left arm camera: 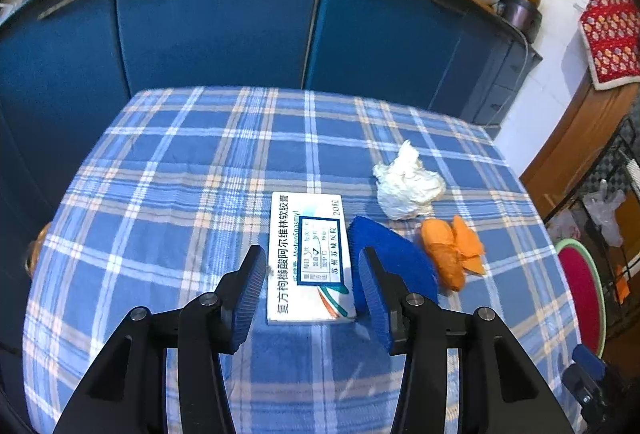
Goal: Collect trash
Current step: 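Grasp the white printed medicine box with the left tool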
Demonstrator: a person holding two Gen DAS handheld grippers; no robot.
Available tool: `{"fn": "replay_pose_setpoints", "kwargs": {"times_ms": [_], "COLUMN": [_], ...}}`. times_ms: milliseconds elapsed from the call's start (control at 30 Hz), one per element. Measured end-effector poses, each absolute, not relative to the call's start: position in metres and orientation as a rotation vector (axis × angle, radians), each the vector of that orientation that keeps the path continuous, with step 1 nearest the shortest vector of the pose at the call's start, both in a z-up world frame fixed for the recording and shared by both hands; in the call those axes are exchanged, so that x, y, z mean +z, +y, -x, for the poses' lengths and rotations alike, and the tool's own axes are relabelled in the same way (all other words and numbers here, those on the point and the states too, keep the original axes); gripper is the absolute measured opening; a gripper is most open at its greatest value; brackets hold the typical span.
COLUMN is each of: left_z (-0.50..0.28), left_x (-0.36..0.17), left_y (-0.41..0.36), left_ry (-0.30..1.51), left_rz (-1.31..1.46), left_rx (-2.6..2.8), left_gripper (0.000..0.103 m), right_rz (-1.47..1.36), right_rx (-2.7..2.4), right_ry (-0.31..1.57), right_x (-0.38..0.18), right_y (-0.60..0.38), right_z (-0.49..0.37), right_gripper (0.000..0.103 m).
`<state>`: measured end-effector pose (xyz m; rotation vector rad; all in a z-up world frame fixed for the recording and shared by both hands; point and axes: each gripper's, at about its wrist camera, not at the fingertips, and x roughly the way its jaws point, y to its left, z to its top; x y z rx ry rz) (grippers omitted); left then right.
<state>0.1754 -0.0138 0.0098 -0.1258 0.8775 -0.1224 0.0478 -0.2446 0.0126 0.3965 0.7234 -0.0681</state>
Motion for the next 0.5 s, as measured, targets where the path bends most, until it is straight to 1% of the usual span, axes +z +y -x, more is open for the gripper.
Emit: {"fn": "replay_pose_setpoints", "kwargs": {"times_ms": [67,167,300,500], "left_z": [-0.181,-0.185,-0.194,-0.194], "left_x": [0.003,0.000,-0.012,-0.015], "left_y": [-0.015,-0.015,-0.014,-0.012], "left_ry": [0.903,0.896,0.940,0.908], "left_rz": [0.129,0.122,0.159,0.182], "left_rx": [-0.123,-0.104,-0.115,-0.124], "left_gripper": [0.050,0.060,0.060,0.059], "right_rz": [-0.394,-0.391,-0.385,-0.357], "right_rx": [-0.067,-0.069,-0.072,-0.064], "right_ry": [0.727,0.731,0.741,0.757], "right_x": [0.012,0.012,0.012,0.014], "right_y": [-0.245,-0.245,-0.245,-0.237], "right_z": [-0.050,-0.052,-0.057,-0.069], "right_gripper": [0.068,0.068,0.069,0.069]}}
